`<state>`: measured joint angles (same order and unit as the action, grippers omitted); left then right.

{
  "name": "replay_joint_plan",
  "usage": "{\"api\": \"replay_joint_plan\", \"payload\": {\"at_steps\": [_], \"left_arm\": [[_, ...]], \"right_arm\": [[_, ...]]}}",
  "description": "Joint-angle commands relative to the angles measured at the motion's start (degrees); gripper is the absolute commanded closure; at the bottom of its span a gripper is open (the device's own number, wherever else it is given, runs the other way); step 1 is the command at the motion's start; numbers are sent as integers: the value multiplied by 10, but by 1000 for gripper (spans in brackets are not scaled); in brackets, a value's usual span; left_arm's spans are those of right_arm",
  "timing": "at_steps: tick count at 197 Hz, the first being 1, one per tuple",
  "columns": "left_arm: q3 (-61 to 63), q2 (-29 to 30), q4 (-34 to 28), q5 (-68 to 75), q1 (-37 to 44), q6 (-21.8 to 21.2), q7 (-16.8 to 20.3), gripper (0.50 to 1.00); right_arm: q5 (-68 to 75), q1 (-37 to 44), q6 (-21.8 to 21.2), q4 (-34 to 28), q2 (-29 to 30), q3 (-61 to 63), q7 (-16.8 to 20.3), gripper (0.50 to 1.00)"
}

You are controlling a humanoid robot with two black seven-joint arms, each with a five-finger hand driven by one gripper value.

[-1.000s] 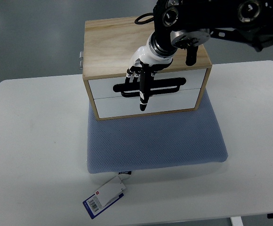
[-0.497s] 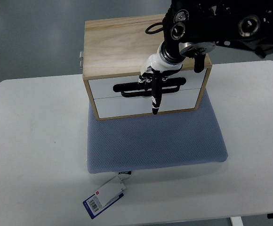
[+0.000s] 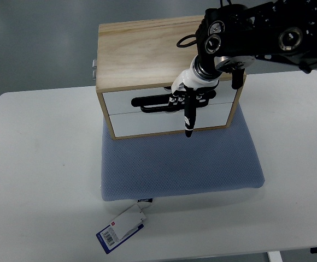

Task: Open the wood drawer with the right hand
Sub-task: 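Pull the upper drawer toward the robot with the right hand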

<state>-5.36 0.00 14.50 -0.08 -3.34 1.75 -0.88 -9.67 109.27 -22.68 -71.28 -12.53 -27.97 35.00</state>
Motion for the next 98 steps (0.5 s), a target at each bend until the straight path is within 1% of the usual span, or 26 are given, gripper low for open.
{"api": "replay_joint_plan", "payload": {"at_steps": [1,16,17,30,40,41,43,52,62,63,98], "left_arm": [[0,0,0,0,0,0,0,500],[0,0,0,0,0,0,0,500],[1,0,0,0,0,0,0,500],[0,0,0,0,0,0,0,500],[0,0,0,0,0,0,0,500],[0,0,0,0,0,0,0,500],[0,0,0,0,0,0,0,500],[0,0,0,0,0,0,0,500],[0,0,0,0,0,0,0,500],[-1,0,0,0,0,0,0,500],[-1,0,0,0,0,0,0,500]], "right_arm": [[3,1,-18,-3,-5,3,0,556],[4,1,-20,-4,-6,5,0,556],[6,1,-26,-6,-7,6,0,556],[9,1,-39,-10,-8,11,-1,556],[9,1,-39,-10,-8,11,-1,556],[10,1,-51,-17,-11,12,-11,556],[10,1,-54,-18,-11,12,-12,556],[11,2,-64,-25,-13,13,-14,556],[11,2,-64,-25,-13,13,-14,556],[11,3,-72,-33,-16,13,-14,556],[11,8,-77,-44,-22,16,-14,556]]}}
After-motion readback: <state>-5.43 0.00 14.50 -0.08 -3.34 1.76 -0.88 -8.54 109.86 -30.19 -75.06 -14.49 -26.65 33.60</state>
